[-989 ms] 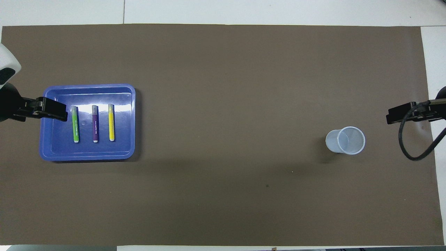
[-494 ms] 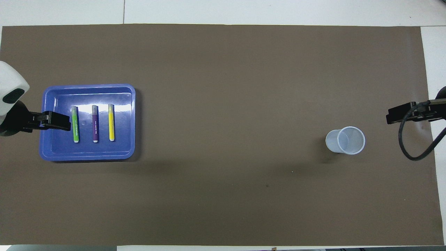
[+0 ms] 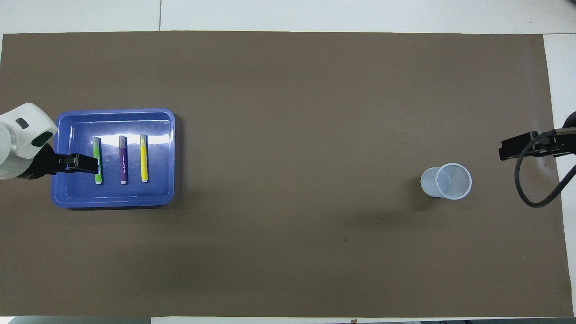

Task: Transfer and insert pens with both arms
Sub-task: 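Lower the left gripper onto the green pen in the blue tray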

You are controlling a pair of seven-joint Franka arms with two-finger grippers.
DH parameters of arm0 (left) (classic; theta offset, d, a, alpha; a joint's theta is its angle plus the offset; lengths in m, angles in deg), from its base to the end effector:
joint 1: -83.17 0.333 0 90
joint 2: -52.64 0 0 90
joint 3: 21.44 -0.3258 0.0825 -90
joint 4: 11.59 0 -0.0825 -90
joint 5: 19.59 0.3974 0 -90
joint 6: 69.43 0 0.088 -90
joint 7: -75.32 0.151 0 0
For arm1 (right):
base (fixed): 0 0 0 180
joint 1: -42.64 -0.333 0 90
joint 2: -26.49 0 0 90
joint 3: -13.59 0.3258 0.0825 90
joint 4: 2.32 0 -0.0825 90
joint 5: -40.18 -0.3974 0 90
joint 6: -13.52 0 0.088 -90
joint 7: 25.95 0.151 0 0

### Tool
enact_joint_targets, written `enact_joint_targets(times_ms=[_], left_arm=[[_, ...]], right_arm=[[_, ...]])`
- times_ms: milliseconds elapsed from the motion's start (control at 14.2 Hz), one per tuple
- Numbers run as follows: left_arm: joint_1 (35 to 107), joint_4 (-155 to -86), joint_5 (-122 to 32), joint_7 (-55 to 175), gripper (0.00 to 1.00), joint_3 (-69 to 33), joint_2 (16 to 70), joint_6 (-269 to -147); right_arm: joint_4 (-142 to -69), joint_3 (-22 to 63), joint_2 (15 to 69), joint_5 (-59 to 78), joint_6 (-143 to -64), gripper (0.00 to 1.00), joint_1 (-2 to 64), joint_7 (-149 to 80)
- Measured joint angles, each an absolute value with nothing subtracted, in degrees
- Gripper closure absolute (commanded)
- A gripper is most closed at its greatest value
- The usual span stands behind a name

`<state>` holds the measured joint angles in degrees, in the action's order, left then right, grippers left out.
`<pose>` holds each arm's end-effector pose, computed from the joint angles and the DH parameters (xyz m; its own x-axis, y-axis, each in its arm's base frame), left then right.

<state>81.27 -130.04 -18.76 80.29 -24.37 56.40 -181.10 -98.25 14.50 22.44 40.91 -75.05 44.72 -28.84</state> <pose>0.5363 0.0114 0.4170 0.9958 -0.0744 -0.0534 -0.0747 -0.9972 -0.0052 0.5382 -0.0127 0.5774 0.9979 0.0296 -0.0584 0.0303 -0.9995 0.0109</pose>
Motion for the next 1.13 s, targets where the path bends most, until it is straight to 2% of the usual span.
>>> enact_joint_targets(times_ms=[282, 635, 989, 1130], left_arm=[[83.96, -130.15, -18.77, 84.86, 0.0, -24.38, 49.8, -189.39], [86.17, -130.18, -18.77, 85.6, 0.0, -24.36, 44.12, -196.03], [87.56, -130.1, -19.94, 85.68, 0.16, -24.34, 39.07, -201.11], [87.85, -130.03, -21.03, 85.72, 0.2, -24.28, 38.26, -201.91]], right_arm=[[-98.25, 14.5, 22.44, 40.91, -75.05, 0.0, 44.72, -28.84], [-98.25, 14.5, 22.44, 40.91, -75.05, 0.0, 44.72, -28.84], [-98.25, 14.5, 22.44, 40.91, -75.05, 0.0, 44.72, -28.84], [-98.25, 14.48, 22.44, 40.91, -75.05, 0.0, 44.74, -28.84]])
